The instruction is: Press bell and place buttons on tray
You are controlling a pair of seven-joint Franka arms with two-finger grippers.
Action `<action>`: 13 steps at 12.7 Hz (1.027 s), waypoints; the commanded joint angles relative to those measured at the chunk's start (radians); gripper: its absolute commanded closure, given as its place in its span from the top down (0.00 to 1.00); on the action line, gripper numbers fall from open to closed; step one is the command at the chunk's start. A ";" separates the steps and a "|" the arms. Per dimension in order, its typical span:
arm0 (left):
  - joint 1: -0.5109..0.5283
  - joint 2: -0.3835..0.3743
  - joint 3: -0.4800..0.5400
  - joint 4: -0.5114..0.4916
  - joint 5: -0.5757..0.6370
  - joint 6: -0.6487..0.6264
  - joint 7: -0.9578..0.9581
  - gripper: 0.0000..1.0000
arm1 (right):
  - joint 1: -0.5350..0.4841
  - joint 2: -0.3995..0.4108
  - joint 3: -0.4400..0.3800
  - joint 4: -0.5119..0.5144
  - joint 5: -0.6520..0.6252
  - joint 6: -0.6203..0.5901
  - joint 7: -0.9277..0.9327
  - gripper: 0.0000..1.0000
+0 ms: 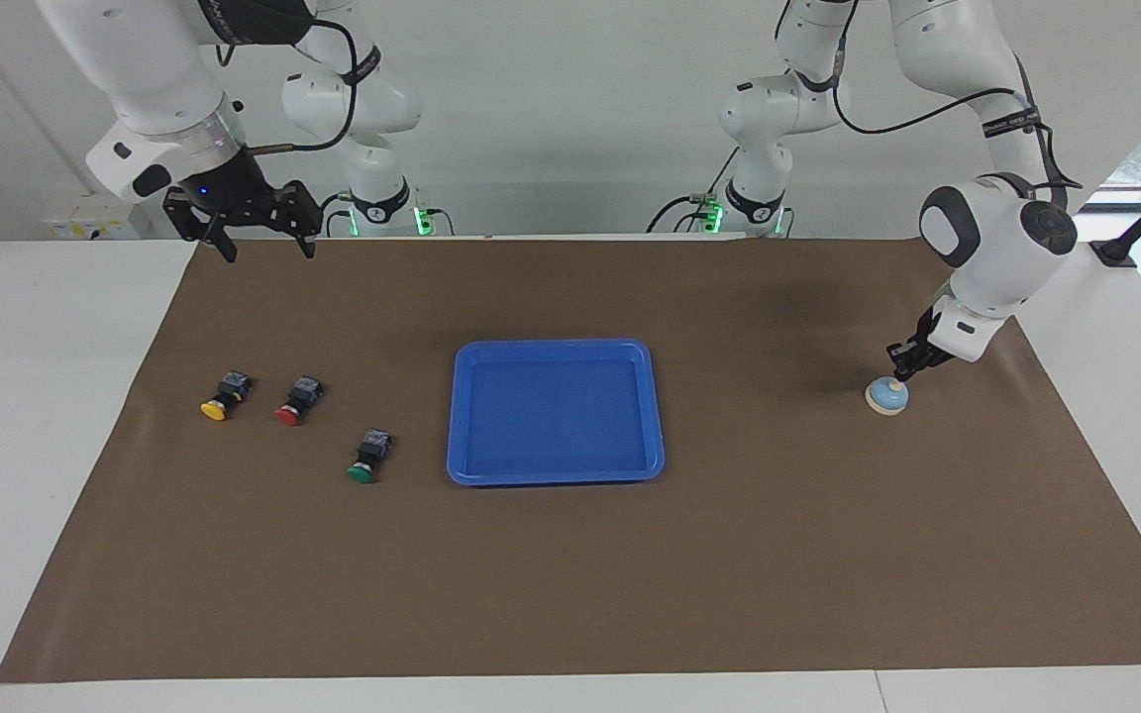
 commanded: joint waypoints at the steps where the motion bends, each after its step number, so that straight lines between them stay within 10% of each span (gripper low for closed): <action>1: -0.008 0.012 0.005 -0.053 -0.004 0.085 0.017 0.00 | -0.010 -0.020 0.002 -0.021 0.020 -0.009 -0.009 1.00; 9: -0.048 0.028 0.005 0.355 -0.002 -0.430 0.014 0.00 | -0.013 -0.020 0.002 -0.021 0.004 0.001 -0.013 1.00; 11: -0.075 0.002 0.001 0.449 -0.002 -0.547 0.006 0.82 | -0.012 -0.023 0.002 -0.030 0.004 0.001 -0.007 1.00; 13: -0.088 -0.026 -0.005 0.517 -0.007 -0.621 0.005 1.00 | -0.003 -0.035 0.002 -0.061 0.004 0.037 -0.001 1.00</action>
